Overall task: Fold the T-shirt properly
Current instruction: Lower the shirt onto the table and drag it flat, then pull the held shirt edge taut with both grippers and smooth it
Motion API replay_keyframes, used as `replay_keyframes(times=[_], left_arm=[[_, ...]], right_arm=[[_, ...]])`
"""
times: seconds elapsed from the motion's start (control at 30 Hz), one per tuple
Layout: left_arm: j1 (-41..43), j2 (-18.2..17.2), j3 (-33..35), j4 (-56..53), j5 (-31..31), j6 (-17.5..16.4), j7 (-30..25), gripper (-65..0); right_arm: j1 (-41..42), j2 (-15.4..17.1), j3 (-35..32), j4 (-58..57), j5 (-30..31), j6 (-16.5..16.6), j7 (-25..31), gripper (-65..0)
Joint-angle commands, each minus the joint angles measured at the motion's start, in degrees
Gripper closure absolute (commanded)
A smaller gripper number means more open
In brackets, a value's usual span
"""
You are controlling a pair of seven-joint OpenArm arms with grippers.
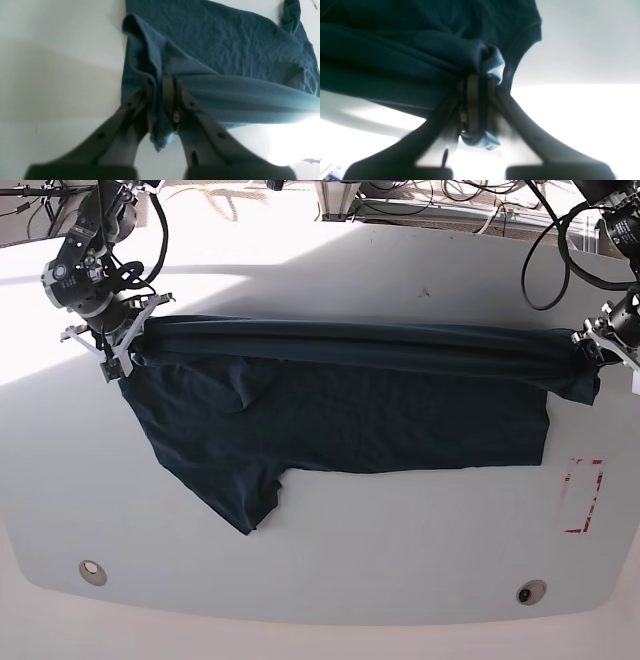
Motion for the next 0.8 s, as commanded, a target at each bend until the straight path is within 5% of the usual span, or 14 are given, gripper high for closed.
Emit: replay_keyframes(times=[0.0,0.4,0.6,0.77], left_arm=[[0.0,-1.9,0.7,-1.8,0.7,0.3,-1.9,-1.1],[-1.8,-6.9,7.0,-13.2,0.7,0.3,-2.2,-1.1],[-2.7,-9.3,10.2,-16.5,0.7,0.3,-2.1,-6.0],[-4.6,-10.8,14.2,-18.3,0.7,0.6,-1.9,-27.5]], right_arm=[[-1.1,0.3,0.6,0.6,-1.5,-0.6,0.7,-1.6],[-1.7,0.2,0.4,-2.2,-2.1,-0.6,0.7,-3.8],[-3.4,0.6,0.4,-2.2,-2.8,-0.6,0.4,-25.0],[-4.5,0.3,0.3,-2.0,-5.3,-0.6,0.4,-49.3]])
